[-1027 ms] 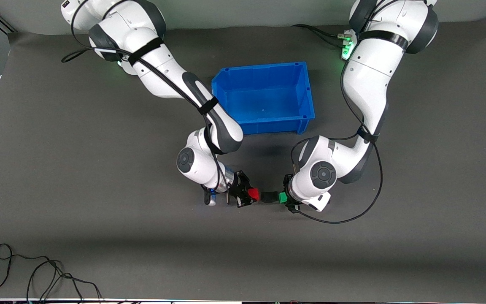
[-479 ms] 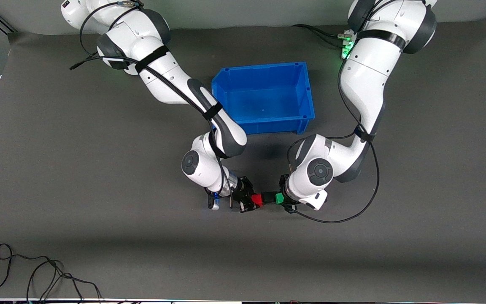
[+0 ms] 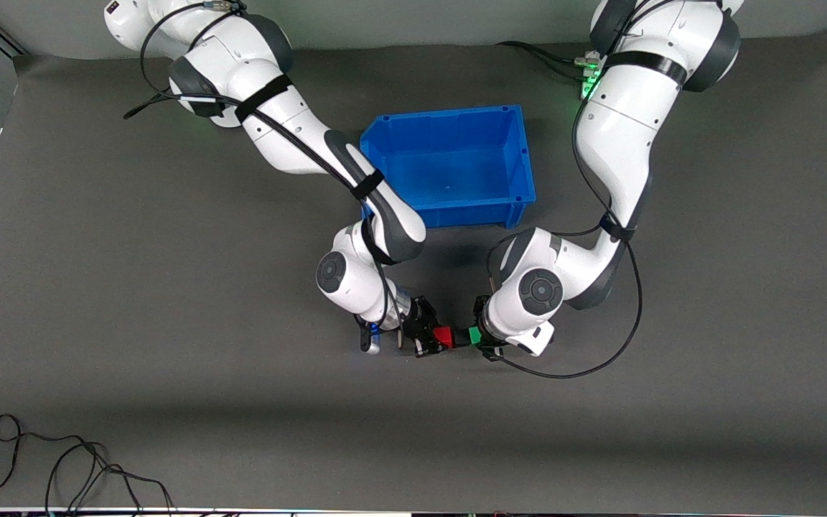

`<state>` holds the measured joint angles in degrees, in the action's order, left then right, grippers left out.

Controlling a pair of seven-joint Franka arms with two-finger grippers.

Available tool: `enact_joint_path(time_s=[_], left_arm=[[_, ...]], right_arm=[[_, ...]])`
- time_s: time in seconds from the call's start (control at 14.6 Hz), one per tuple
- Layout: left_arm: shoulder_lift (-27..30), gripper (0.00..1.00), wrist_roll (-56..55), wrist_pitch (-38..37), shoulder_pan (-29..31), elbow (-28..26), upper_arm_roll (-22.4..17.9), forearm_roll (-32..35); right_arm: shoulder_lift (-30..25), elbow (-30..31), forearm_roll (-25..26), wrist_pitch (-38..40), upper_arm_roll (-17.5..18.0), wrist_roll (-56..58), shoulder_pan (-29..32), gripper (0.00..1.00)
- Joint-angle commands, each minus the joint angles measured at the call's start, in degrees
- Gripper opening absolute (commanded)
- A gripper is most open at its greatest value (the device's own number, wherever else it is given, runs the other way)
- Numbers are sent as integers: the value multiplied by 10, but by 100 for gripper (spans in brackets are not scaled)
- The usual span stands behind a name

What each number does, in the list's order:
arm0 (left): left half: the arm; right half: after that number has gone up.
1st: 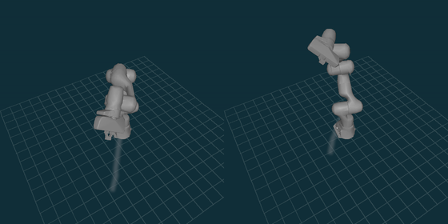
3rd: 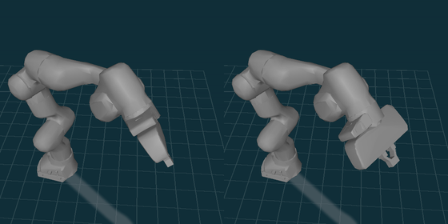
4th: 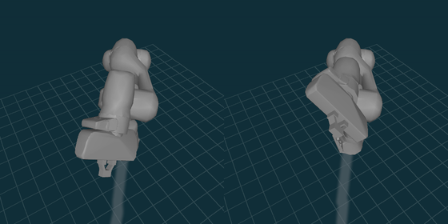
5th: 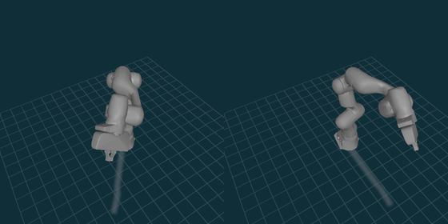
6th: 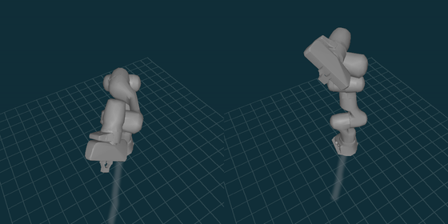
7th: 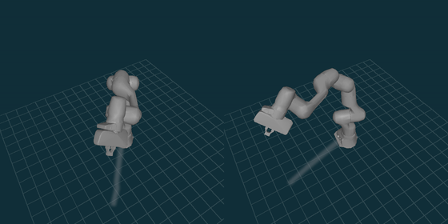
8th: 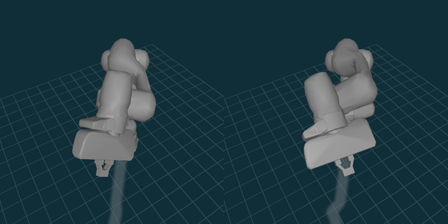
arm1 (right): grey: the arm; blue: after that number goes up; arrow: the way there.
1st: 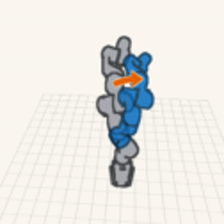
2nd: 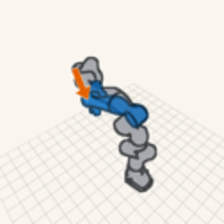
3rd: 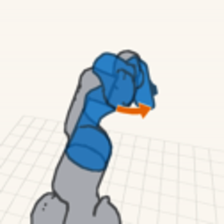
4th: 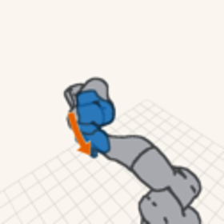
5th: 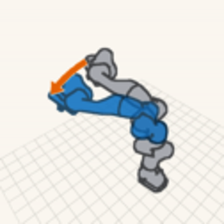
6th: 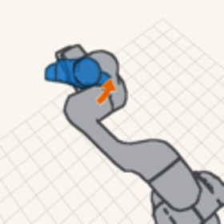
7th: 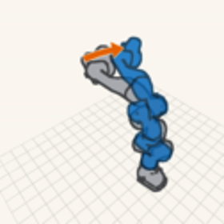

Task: Attach green and red cubes to black cube
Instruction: 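Press the red and green cubes against the black cube's sides, then open both grippers and lift them away from the joined cubes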

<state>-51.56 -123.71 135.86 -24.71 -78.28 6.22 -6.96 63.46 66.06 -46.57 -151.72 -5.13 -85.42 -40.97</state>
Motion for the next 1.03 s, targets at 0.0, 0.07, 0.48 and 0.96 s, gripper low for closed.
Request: enact_joint_path(time_s=[0.0, 0.07, 0.48, 0.96], left_arm=[[-6, 100, -8, 5, -8, 12, -4, 1], [-5, 100, -7, 5, -8, 12, -4, 2], [17, 100, -2, -9, 0, 14, -9, 7], [109, 100, 120, -180, 68, 7, -13, 32]], right_arm=[[12, -20, -7, -5, -8, -15, -9, 0], [12, -21, -7, -5, -8, -15, -9, 0], [12, -20, -5, -5, -9, -13, -3, 60], [-4, -20, 9, 7, -15, -11, -2, 100]])
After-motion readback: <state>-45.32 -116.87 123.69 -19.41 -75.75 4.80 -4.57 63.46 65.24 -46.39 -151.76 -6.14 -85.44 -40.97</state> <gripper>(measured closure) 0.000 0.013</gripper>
